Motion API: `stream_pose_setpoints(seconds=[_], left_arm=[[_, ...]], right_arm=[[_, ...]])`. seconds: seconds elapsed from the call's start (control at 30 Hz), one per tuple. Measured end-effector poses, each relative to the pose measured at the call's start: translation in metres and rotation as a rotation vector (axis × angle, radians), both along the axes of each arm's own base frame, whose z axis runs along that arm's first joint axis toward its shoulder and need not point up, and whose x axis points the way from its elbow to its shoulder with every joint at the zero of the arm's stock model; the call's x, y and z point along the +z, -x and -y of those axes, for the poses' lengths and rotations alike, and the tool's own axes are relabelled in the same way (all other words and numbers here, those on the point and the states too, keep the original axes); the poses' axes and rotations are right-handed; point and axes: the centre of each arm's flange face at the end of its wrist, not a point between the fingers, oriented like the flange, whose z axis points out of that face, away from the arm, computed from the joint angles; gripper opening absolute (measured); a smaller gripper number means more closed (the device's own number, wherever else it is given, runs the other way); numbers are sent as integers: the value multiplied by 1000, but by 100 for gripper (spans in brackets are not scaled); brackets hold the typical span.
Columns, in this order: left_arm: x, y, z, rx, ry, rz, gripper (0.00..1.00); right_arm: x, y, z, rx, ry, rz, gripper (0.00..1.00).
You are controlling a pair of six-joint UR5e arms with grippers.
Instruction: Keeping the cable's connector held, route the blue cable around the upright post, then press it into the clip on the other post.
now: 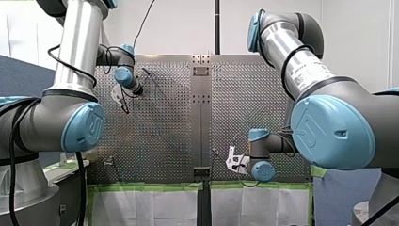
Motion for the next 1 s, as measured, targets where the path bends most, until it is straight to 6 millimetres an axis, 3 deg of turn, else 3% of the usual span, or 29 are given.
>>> stream_pose_setpoints(seconds=[0.17,0.47,0.77,1.0], left_arm=[[1,3,-8,47,42,-19,98],[29,11,-12,85,120,52,98],[32,14,0,17,175,47,98],[32,26,-3,13,172,35,98]], right_arm=[[0,0,0,0,2,-1,0],[0,0,0,0,4,0,0],[1,0,1,0,6,1,0],[1,0,1,0,8,1,0]])
